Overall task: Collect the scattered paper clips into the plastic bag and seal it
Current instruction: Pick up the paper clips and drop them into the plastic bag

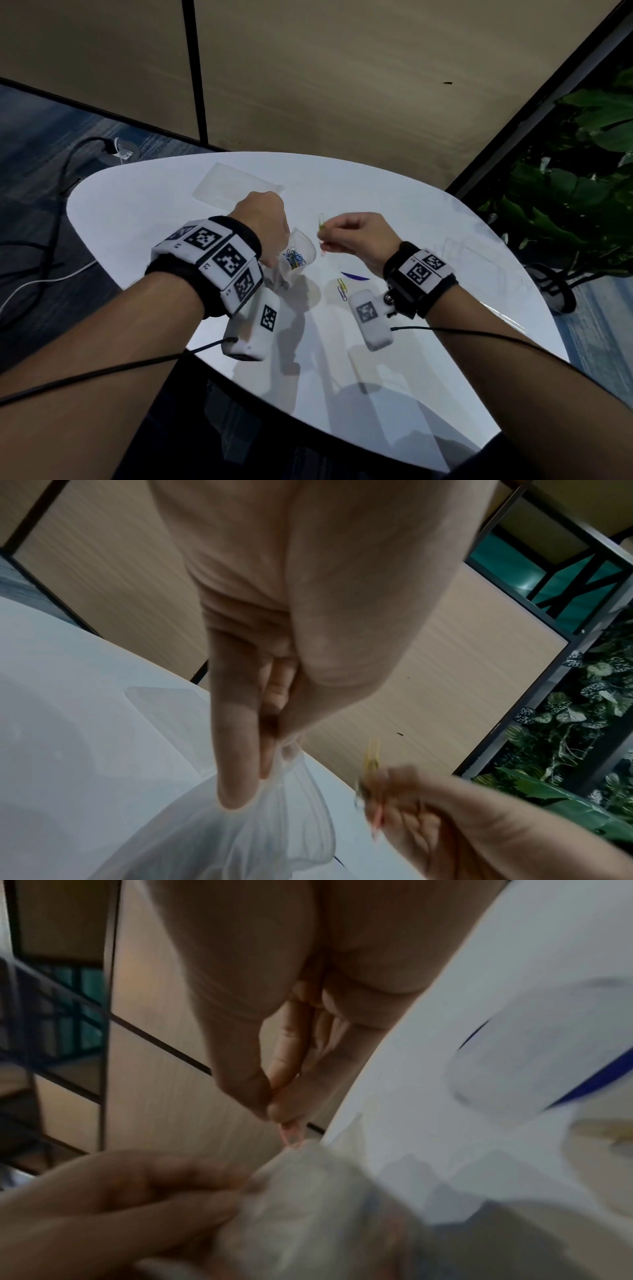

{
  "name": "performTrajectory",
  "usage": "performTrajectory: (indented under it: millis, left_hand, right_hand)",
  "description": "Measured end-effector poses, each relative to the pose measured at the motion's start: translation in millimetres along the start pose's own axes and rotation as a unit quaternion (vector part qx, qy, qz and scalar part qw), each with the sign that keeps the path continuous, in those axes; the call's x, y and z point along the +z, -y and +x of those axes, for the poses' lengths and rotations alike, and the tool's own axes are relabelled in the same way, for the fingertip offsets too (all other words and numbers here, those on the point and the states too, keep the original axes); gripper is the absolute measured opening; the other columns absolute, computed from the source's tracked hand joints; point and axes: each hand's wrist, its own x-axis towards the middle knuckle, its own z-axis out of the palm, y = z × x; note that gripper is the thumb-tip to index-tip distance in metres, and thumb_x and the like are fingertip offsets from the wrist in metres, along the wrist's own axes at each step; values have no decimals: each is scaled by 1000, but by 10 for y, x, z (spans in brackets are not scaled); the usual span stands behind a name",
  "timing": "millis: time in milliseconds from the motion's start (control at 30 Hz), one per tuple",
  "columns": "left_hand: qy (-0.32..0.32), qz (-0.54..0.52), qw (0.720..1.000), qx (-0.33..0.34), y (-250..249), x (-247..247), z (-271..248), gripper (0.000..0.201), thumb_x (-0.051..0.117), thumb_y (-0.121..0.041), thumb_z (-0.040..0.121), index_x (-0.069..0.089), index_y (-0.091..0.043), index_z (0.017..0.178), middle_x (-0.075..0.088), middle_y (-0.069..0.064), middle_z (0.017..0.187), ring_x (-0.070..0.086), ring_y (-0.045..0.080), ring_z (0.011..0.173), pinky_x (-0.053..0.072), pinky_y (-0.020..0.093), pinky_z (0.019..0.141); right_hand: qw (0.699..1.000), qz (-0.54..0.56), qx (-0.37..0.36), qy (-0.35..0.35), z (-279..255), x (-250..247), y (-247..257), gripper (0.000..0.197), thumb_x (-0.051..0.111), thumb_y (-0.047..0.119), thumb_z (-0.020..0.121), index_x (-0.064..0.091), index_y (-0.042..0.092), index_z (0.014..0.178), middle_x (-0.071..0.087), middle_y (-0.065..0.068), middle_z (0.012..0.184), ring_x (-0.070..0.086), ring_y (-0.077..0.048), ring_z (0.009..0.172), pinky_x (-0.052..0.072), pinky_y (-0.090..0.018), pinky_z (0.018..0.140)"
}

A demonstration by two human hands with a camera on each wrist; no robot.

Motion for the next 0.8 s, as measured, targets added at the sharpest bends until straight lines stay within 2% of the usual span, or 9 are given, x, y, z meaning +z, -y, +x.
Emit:
performTrajectory:
  millis: [100,233,333,433,500,567,633,733,800]
  left_hand:
    - [-8,2,1000,-1,-13,1,-25,17,60,-5,90,70,-2,103,74,19,94,74,37,86,63,43,81]
    - [3,20,1000,1,-22,-17,-39,17,67,-4,86,71,-4,103,75,17,92,75,34,83,63,41,81]
    - [-2,30,1000,-1,-14,-44,-48,18,66,-5,86,70,-5,104,74,16,95,75,34,85,62,41,83]
    - [-1,37,999,-3,-23,-63,-67,21,64,-1,85,69,-3,105,75,16,98,75,34,87,62,41,84]
    - [3,46,999,-3,-40,-77,-92,24,64,1,84,69,-2,107,74,16,101,74,34,91,61,41,86]
    - [6,54,999,-1,-51,-89,-115,27,67,2,82,69,-2,109,74,16,102,74,33,93,61,41,87]
    - [2,59,998,1,-57,-95,-132,29,67,4,82,69,-2,110,73,17,106,72,32,98,60,40,89]
    - [-6,54,999,3,-52,-102,-138,28,61,3,86,67,-2,113,71,17,111,71,32,102,58,40,91]
    - [-7,50,999,4,-50,-100,-135,28,60,2,87,66,-2,114,70,18,113,71,33,103,58,41,93]
  right_hand:
    - [997,-54,-38,27,-67,245,32,6,75,-4,78,72,1,80,73,-12,73,71,-23,64,60,-34,77]
    - [949,-300,-77,63,-125,335,-9,14,82,16,74,79,16,87,77,3,84,72,-7,77,56,-20,78]
    - [963,-245,-103,38,-94,256,66,13,77,5,78,78,16,85,77,-4,85,73,-14,75,59,-27,78]
    - [978,-194,-63,-36,2,-6,-57,13,74,-2,78,76,10,83,74,-9,77,70,-14,65,60,-27,66]
    - [936,-346,8,-58,42,-211,-290,18,81,11,75,76,10,92,74,-3,79,69,-8,65,57,-21,69]
    - [848,-523,77,-29,35,-319,-575,35,83,29,73,73,7,98,74,-5,91,70,-17,80,55,-25,81]
    - [802,-590,97,-17,-3,-309,-791,30,79,36,74,68,8,79,67,-5,87,63,-23,80,49,-25,66]
    - [812,-578,57,-54,-24,-240,-963,40,69,25,81,43,17,52,44,1,64,47,-17,60,27,-18,46]
    - [825,-560,42,-64,-56,-197,-1006,40,62,15,84,46,12,47,43,-2,55,44,-18,53,29,-20,45]
